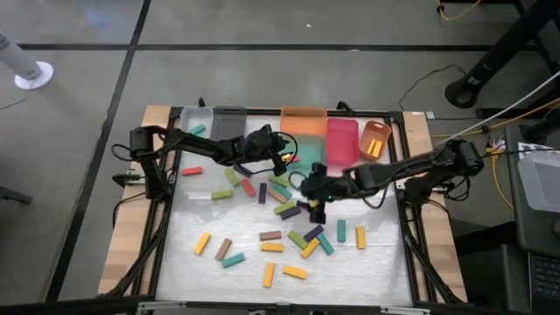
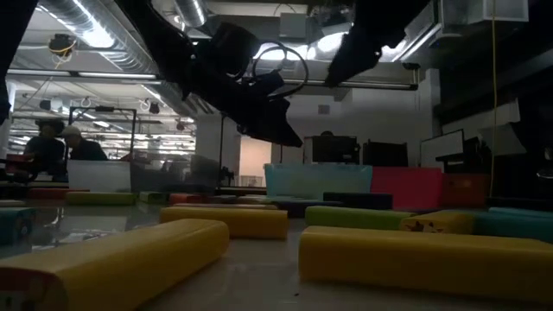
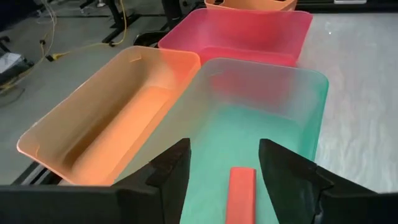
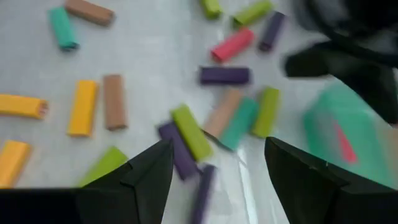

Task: Sort blocks
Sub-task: Put the brown block into the left orange bin

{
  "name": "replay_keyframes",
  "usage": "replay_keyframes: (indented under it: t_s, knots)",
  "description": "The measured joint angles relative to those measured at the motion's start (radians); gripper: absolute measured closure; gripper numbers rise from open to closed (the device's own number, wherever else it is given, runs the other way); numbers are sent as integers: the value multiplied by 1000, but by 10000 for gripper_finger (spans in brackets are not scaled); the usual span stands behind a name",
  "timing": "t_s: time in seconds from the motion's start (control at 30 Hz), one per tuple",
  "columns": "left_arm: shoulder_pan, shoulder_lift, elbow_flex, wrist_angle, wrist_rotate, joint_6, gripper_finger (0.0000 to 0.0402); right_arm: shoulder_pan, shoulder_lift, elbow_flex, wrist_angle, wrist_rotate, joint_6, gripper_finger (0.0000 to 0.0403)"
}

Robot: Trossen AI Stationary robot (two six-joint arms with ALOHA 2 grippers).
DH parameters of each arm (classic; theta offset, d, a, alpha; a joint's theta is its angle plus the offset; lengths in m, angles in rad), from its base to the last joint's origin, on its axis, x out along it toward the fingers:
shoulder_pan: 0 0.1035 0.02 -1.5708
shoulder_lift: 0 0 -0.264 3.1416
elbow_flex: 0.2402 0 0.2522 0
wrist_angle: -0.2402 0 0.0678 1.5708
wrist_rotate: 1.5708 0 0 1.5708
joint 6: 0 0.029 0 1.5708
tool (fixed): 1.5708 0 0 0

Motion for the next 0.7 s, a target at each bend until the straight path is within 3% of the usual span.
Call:
replay_keyframes:
  t_s: [0.27, 0.47, 0.7]
  knots:
    - [-8, -106, 0, -89, -2, 70, 221, 68, 184, 0, 248, -77, -66, 155]
    - [-9, -253, 0, -286, -1, 6, 223, 72, 312, -1, 376, -206, -108, 155]
    - [-28, -417, 0, -528, 1, -90, 224, 72, 418, 0, 467, -223, -109, 155]
